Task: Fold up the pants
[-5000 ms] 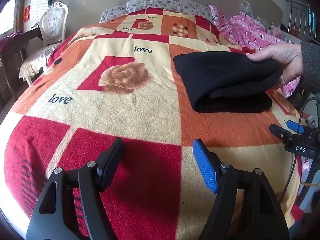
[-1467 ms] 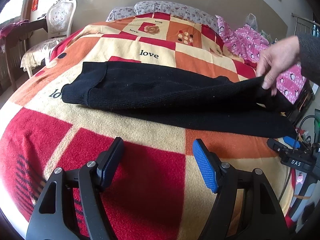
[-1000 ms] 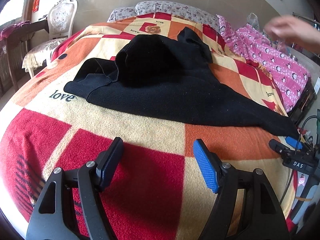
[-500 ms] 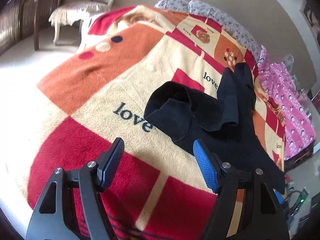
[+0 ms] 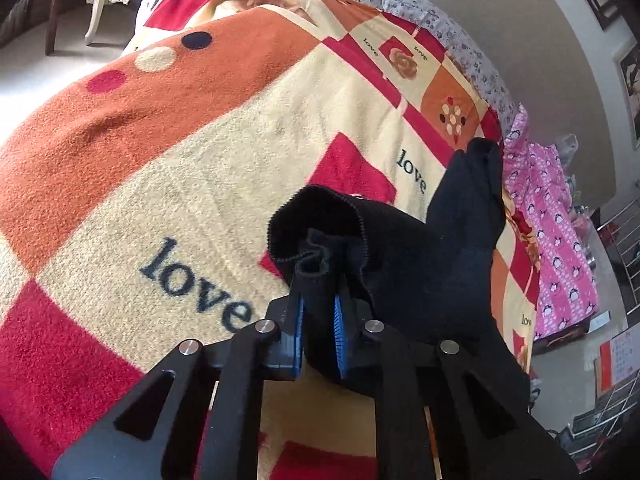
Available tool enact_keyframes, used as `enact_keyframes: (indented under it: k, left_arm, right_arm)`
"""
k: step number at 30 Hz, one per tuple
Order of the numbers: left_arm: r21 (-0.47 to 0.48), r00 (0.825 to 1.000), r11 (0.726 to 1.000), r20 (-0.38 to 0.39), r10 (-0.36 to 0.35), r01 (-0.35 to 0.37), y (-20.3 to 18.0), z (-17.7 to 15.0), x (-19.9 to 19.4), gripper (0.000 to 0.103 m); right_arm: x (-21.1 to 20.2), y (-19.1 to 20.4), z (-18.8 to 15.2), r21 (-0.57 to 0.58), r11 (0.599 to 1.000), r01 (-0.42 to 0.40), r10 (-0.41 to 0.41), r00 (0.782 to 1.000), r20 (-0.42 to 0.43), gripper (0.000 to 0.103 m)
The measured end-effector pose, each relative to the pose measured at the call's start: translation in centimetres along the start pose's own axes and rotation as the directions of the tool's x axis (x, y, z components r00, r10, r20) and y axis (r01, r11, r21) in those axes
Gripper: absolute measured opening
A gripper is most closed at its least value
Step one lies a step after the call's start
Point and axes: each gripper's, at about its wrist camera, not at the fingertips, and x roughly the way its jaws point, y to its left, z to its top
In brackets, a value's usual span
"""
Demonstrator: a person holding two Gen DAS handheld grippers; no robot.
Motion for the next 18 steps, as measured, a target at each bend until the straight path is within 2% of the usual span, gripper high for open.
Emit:
enact_keyframes:
  k: [2, 7, 10, 12, 14, 16, 18]
  left_arm:
    - [-0.012, 1.0, 1.0, 0.022, 0.002, -0.002, 0.3, -0.3, -0.4, 0.006]
    - [0.047, 0.995, 0.997, 0.083, 0.058, -0.062, -0.7, -1.4, -1.2, 0.004]
    - [0.086, 0.989, 0.993, 0.133, 0.063, -0.075, -1.4, -2.1, -2.4, 0.004]
    - [0.118, 0.985, 0.989, 0.155, 0.071, -0.09, -1.9, -2.3, -2.5, 0.004]
    - [0.134, 0.984, 0.985, 0.151, 0.091, -0.112, -2.2, -2.2, -1.8, 0.004]
    - [0.124, 0.986, 0.986, 0.133, 0.096, -0.112, -1.8, -2.0, -1.1, 0.004]
    - [0.113, 0.988, 0.988, 0.123, 0.094, -0.108, -1.5, -1.8, -0.5, 0.005]
  right_arm:
    - [0.0, 0.0, 0.0, 0.001, 1.0, 0.0, 0.0, 1.0, 0.001, 0.103]
    - [-0.1, -0.1, 0.2, 0.005, 1.0, 0.002, -0.002, 1.0, -0.019, 0.103]
    - [-0.7, -0.4, 0.3, -0.044, 0.996, -0.077, 0.073, 0.992, -0.101, 0.103]
    - [-1.0, -0.9, 0.0, -0.082, 0.988, -0.129, 0.119, 0.985, -0.121, 0.103]
    - [-1.9, -2.2, -0.5, -0.088, 0.968, -0.235, 0.224, 0.967, -0.121, 0.102]
    - [-3.0, -4.9, -0.1, -0.011, 0.956, -0.293, 0.289, 0.949, -0.121, 0.086]
    - [-4.3, -9.8, 0.6, 0.165, 0.945, -0.282, 0.295, 0.954, -0.059, 0.084]
